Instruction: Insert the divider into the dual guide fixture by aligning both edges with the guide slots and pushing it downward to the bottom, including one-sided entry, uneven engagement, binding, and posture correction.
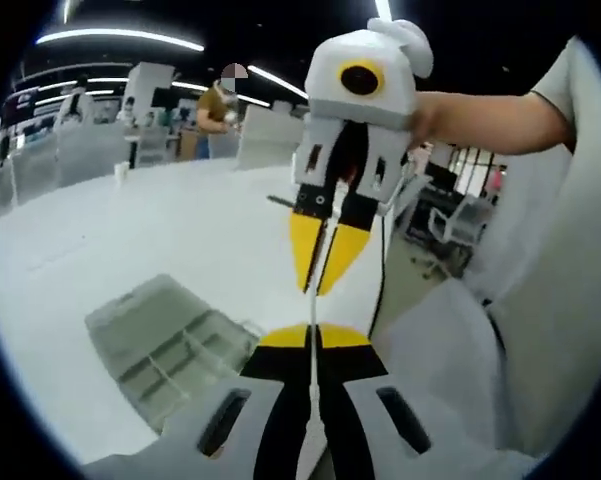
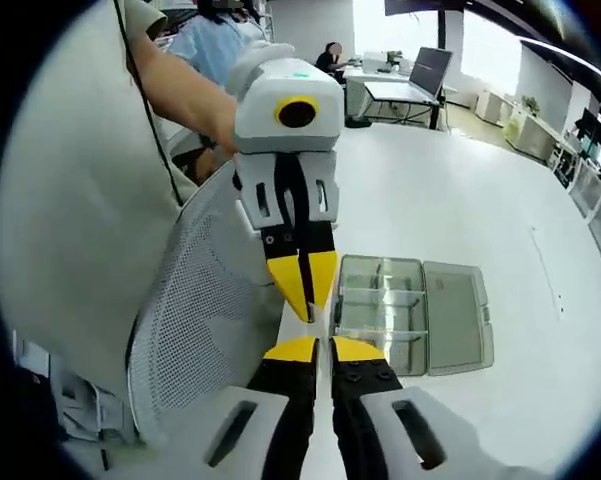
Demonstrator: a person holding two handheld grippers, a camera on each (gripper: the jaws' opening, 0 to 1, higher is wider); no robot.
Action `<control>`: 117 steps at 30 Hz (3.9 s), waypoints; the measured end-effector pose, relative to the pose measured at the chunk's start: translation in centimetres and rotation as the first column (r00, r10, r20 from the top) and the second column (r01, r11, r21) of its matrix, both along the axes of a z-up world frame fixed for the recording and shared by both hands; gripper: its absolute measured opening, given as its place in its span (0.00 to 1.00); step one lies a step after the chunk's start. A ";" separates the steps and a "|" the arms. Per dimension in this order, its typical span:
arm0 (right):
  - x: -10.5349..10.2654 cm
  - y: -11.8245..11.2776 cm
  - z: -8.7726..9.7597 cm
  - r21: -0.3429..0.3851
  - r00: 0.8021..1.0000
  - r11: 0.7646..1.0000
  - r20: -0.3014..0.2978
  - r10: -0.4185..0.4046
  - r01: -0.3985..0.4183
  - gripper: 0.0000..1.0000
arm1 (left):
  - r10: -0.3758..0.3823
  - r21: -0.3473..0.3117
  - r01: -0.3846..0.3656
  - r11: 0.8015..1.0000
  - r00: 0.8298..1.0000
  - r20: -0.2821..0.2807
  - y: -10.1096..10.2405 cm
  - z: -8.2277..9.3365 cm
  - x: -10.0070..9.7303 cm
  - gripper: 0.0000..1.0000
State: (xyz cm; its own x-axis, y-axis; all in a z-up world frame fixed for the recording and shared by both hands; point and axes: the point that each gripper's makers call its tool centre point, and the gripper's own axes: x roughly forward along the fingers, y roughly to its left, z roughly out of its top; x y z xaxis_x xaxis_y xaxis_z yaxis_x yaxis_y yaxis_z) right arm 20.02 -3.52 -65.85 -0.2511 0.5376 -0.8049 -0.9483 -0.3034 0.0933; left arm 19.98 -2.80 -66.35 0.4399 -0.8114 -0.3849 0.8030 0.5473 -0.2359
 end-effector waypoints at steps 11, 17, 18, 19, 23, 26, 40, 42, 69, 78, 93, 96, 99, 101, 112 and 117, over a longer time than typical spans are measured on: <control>-0.6 0.5 -0.1 -0.058 0.993 0.994 -0.074 -0.092 0.088 0.00 | 0.007 0.010 -0.007 1.000 1.000 -0.006 0.4 -0.8 0.2 0.02; -0.9 0.7 -0.3 -0.097 0.987 0.988 -0.094 -0.131 0.122 0.00 | 0.010 0.032 -0.010 0.999 1.000 -0.006 0.4 -1.2 0.0 0.03; -0.8 0.8 -0.4 -0.098 0.986 0.987 -0.095 -0.134 0.125 0.00 | 0.013 0.033 -0.013 0.999 1.000 -0.007 0.4 -1.2 0.1 0.03; -0.8 0.9 -0.3 -0.102 0.984 0.985 -0.097 -0.146 0.136 0.00 | 0.017 0.033 -0.017 0.999 1.000 -0.008 0.5 -1.2 0.1 0.03; -0.8 1.3 -0.3 -0.115 0.975 0.978 -0.119 -0.185 0.172 0.00 | 0.025 0.044 -0.025 0.999 1.000 -0.009 0.8 -1.4 0.1 0.04; -0.8 1.7 -0.3 -0.122 0.973 0.975 -0.119 -0.199 0.185 0.00 | 0.040 0.052 -0.039 0.998 0.999 -0.010 1.0 -1.6 0.3 0.05; -0.1 3.3 -0.7 -0.145 0.986 0.977 -0.036 -0.163 0.156 0.00 | 0.118 0.085 -0.113 0.990 0.992 -0.047 2.7 -2.7 0.5 0.22; 0.3 3.5 -0.8 -0.150 0.987 0.976 -0.019 -0.160 0.156 0.00 | 0.128 0.089 -0.124 0.988 0.991 -0.046 3.0 -2.7 0.6 0.25; 4.6 6.0 -4.6 -0.239 0.985 0.967 0.164 -0.048 0.087 0.00 | 0.295 0.110 -0.287 0.951 0.953 -0.066 7.4 -2.7 0.8 0.63; 4.7 6.8 -5.3 -0.254 0.983 0.965 0.182 -0.017 0.064 0.00 | 0.306 0.099 -0.298 0.949 0.949 -0.075 7.5 -2.7 0.8 0.62; 4.8 7.5 -5.9 -0.262 0.984 0.964 0.180 -0.002 0.050 0.00 | 0.319 0.092 -0.312 0.946 0.944 -0.087 8.0 -3.1 1.0 0.63; 4.8 7.6 -6.1 -0.265 0.984 0.963 0.179 -0.002 0.050 0.00 | 0.320 0.092 -0.313 0.945 0.943 -0.089 8.1 -3.2 1.0 0.63; 4.7 7.7 -6.1 -0.264 0.984 0.963 0.177 0.000 0.047 0.00 | 0.321 0.091 -0.313 0.945 0.943 -0.090 8.1 -3.3 1.1 0.63; 4.7 7.7 -6.2 -0.265 0.985 0.963 0.173 -0.006 0.052 0.00 | 0.322 0.090 -0.314 0.945 0.942 -0.092 8.1 -3.3 1.1 0.62; 4.6 7.8 -6.4 -0.268 0.986 0.962 0.169 -0.012 0.058 0.00 | 0.325 0.091 -0.317 0.944 0.941 -0.097 8.3 -3.4 1.1 0.62; 4.7 7.7 -6.6 -0.271 0.985 0.961 0.170 -0.014 0.061 0.00 | 0.327 0.089 -0.319 0.944 0.940 -0.097 8.3 -3.4 1.0 0.62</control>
State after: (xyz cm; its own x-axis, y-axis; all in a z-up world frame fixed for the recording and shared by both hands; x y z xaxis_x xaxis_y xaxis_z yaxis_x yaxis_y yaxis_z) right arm 24.72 4.20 -72.46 -0.0866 0.2965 -0.9511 -0.9676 -0.2521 0.0095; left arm 21.00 5.49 -69.73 0.6255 -0.6017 -0.4967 0.5521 0.7912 -0.2631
